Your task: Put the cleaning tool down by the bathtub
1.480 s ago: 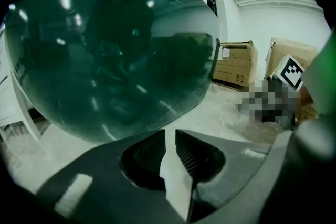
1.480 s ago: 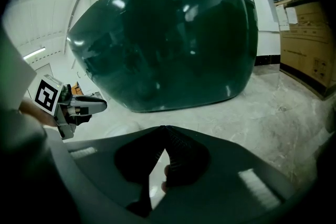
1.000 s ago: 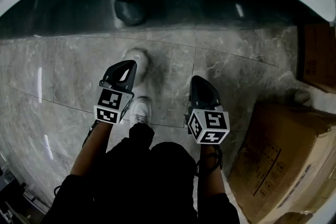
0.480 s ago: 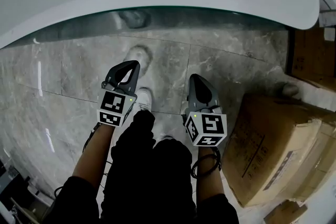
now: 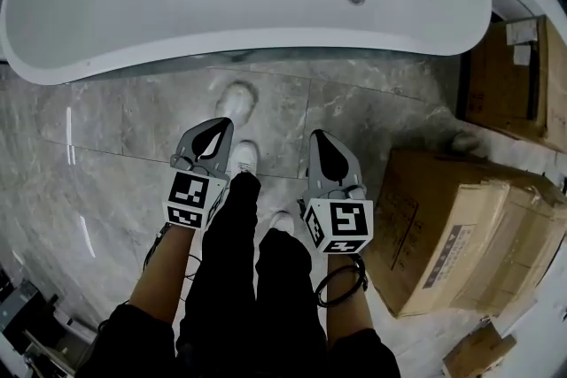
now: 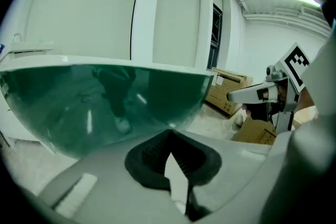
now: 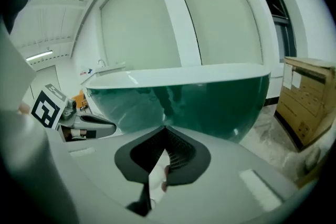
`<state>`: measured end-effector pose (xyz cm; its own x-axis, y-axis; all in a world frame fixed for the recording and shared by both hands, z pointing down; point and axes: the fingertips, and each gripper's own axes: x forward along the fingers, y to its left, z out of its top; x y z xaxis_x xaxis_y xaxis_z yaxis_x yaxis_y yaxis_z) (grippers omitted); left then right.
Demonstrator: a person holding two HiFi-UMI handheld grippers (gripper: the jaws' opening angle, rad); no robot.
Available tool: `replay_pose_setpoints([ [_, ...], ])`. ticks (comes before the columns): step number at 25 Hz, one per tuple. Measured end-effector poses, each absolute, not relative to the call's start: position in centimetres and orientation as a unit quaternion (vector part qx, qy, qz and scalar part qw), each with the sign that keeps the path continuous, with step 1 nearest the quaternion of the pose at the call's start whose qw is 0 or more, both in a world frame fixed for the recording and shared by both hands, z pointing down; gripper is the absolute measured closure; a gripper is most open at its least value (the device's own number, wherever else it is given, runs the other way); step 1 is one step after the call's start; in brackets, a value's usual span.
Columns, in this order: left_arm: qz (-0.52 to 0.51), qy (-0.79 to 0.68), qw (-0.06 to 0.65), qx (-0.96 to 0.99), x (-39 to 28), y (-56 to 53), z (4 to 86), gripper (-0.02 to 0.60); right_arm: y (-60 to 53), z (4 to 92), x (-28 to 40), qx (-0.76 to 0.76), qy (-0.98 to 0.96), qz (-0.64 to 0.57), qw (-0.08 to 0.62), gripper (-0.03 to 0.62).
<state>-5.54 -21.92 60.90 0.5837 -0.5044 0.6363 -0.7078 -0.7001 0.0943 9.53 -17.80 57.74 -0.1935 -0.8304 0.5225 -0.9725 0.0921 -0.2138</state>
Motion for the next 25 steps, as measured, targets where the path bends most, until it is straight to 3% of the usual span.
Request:
replay_pose_setpoints([
  [25, 0.176, -0.4, 0.129, 0.89, -4.2, -18.5, 28.3, 0.581, -14.0, 25.5, 9.8, 0.644, -0.745, 0.159, 0.068, 0.571],
])
